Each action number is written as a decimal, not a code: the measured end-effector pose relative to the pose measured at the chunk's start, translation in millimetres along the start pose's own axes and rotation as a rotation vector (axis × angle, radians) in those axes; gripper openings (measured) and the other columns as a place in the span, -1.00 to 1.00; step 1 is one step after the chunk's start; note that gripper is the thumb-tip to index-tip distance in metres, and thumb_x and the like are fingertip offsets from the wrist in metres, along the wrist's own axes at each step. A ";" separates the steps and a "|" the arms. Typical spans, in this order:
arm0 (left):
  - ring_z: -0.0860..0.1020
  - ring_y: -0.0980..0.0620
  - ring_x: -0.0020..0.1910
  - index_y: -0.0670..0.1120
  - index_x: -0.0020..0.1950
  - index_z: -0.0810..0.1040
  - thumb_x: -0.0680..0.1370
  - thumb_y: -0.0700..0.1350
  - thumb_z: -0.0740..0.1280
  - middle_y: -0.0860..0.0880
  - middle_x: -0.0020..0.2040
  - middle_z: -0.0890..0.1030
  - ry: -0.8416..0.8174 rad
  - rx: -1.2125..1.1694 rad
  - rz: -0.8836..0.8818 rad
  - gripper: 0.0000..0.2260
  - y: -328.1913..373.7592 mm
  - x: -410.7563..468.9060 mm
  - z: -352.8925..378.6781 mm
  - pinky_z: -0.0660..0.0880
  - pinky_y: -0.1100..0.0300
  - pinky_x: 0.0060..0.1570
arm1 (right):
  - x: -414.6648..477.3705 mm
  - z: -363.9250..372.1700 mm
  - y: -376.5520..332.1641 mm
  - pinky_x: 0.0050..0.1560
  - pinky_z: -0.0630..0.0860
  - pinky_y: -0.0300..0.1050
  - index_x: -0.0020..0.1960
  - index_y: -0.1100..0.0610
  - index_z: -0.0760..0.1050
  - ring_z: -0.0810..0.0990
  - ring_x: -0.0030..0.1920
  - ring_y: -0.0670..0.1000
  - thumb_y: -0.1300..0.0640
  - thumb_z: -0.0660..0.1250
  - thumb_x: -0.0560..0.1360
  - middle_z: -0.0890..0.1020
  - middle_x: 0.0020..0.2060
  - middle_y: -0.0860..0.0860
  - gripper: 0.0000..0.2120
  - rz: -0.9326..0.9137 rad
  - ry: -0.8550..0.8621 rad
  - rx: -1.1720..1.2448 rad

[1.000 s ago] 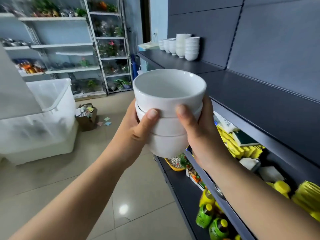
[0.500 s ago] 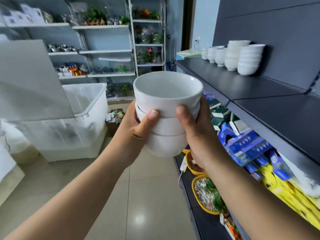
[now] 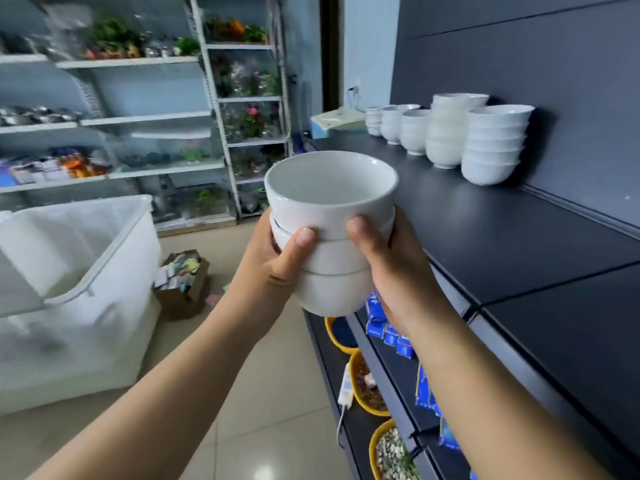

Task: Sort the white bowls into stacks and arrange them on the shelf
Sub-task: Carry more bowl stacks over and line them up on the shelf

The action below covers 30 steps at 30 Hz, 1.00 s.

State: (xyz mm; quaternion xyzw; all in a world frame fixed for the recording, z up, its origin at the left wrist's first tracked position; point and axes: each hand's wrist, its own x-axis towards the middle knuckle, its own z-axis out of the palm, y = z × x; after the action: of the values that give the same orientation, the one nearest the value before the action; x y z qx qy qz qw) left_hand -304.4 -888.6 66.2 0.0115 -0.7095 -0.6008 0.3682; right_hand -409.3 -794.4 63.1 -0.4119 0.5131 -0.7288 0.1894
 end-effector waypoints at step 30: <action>0.50 -0.04 0.23 -0.24 0.36 0.28 0.27 0.35 0.39 -0.18 0.25 0.50 -1.014 -0.485 -0.101 -0.10 -203.9 281.5 100.4 0.44 0.21 0.13 | 145.9 -113.4 78.6 -0.06 0.48 -0.38 0.22 0.00 0.32 0.57 0.03 -0.24 -0.40 0.46 -0.02 0.57 0.06 -0.12 -0.08 -0.075 1.054 -0.452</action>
State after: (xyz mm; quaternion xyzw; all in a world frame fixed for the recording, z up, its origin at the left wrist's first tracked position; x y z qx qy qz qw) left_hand -650.3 -989.6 33.2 -0.3295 -0.6376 -0.6940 -0.0558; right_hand -596.8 -860.8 36.1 -0.0412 0.6663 -0.7141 -0.2108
